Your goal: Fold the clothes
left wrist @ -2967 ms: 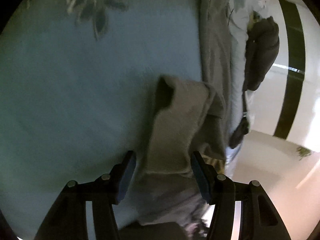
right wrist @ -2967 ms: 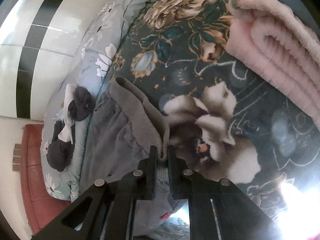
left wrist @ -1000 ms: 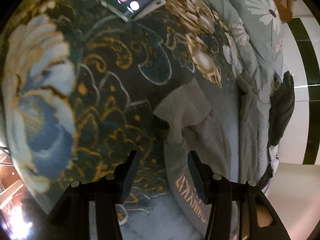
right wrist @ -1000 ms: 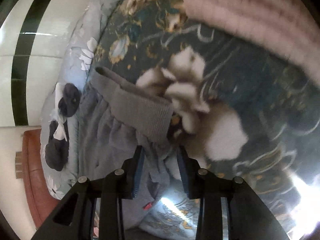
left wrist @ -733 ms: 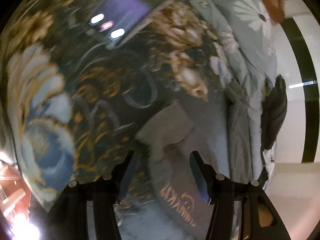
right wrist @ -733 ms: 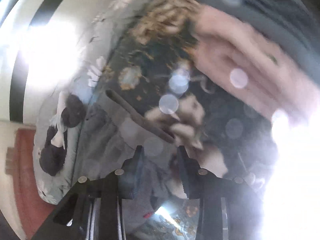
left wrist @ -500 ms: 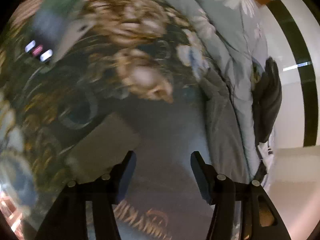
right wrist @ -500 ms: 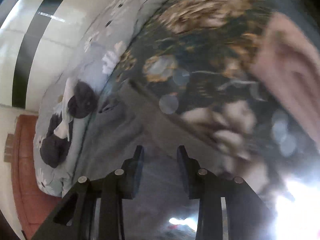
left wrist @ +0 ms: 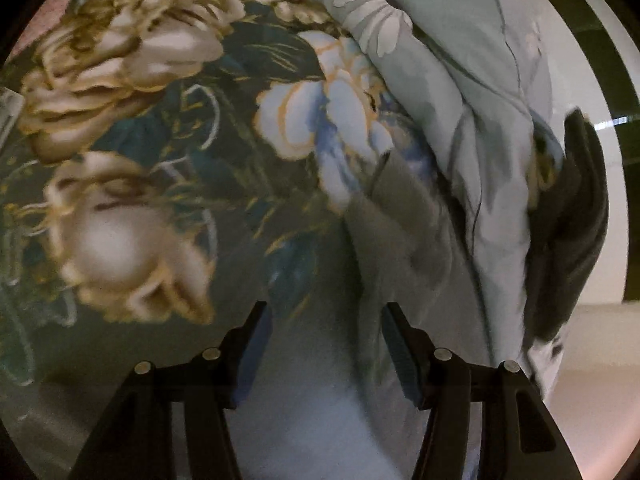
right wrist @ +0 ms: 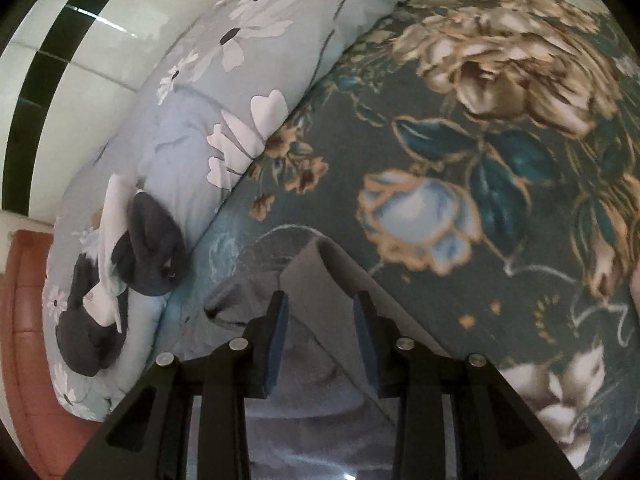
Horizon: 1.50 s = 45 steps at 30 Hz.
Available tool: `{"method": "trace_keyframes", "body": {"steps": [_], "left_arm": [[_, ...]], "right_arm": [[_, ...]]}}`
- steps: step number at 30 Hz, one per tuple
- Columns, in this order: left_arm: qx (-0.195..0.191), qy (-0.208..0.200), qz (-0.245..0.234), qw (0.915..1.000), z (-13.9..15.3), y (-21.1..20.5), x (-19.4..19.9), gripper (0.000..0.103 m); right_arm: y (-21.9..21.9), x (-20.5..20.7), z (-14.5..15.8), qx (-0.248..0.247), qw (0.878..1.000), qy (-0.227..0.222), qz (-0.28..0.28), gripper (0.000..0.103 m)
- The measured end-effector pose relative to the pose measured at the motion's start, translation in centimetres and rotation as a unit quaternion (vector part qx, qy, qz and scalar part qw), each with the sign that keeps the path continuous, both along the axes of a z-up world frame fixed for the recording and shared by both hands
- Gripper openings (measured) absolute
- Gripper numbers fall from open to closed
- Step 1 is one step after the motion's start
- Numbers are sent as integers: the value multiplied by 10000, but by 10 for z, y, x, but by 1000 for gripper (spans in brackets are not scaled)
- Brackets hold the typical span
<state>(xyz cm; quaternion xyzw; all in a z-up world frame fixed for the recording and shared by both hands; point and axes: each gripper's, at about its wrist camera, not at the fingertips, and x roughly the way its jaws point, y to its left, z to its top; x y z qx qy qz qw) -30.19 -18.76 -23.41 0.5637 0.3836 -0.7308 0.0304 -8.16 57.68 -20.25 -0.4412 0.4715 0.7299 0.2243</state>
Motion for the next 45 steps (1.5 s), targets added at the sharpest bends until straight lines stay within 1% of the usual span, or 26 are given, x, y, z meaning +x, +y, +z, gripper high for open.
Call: {"method": "trace_keyframes", "body": {"steps": [4,7,9,10,11,12,14,17,19,21,22,23,26,27,28,31,32,33,35,37,39,41,43,45], "left_arm": [[404,106,209,9989,-9,1,-14,61],[664,307,332,9968,-10,3,-18,57],[758,461,356,9954,-9,5,-20,41],[763,487,327,9954,-8,7,-21,29],[762,500,295,9954,-8,9,-21,20],[733,550,256,9955,-6,11,-22,19],[526,743,220,9956,4,11,-19,15],[210,1056,271,9938,20,8,-10,15],[-115,1092,226,9937,25,7,-5,15],[-453,877,124,9950,16,2,-7,15],[-469,721,143,9962,9,-1,-6,15],[-449,574,172,9972,1,-4,-5,15],[-61,389,362,9986,-9,-14,0,17],[52,405,373,9985,-7,-16,2,17],[141,410,360,9984,-4,-17,3,22],[185,438,134,9988,13,-21,10,26],[185,502,69,9985,21,-23,18,32],[172,566,28,9982,30,-26,28,36],[145,684,-52,9975,46,-33,47,51],[47,735,-89,9972,58,-40,71,56],[-197,757,-35,9969,65,-47,104,58],[-416,696,35,9967,67,-67,142,60],[-615,623,176,9960,64,-86,184,60],[-668,513,413,9956,55,-99,218,61]], "right_arm": [[-1,-9,-7,-3,9999,-88,65,35],[0,-11,-11,-32,9999,-119,55,35],[0,-11,-11,-55,9999,-117,53,35],[0,-11,-11,-66,9999,-116,52,35],[1,-11,-12,-77,9999,-115,51,35],[1,-11,-12,-89,9999,-113,50,35],[1,-11,-12,-111,9999,-111,48,35],[2,-11,-13,-145,9998,-107,45,35],[1,-11,-14,-153,9998,-124,74,35],[-1,-10,-16,-168,9997,-158,101,35],[-2,-10,-17,-193,9996,-182,101,35],[-3,-9,-18,-220,9995,-199,98,35],[-4,-8,-14,-229,9995,-202,110,35],[-5,-8,-11,-216,9995,-181,124,35],[-6,-7,-8,-199,9996,-159,139,35],[-10,-1,5,-156,9997,-55,183,35],[-12,2,9,-164,9996,-4,209,35],[-17,7,12,-171,9995,42,256,35],[-26,18,18,-160,9992,95,367,35],[-37,31,20,-165,9987,115,475,35],[-46,51,20,-201,9982,160,543,35],[-53,73,20,-262,9980,182,553,35],[-58,97,19,-348,9978,224,511,35],[-61,117,18,-406,9979,222,446,35]]}}
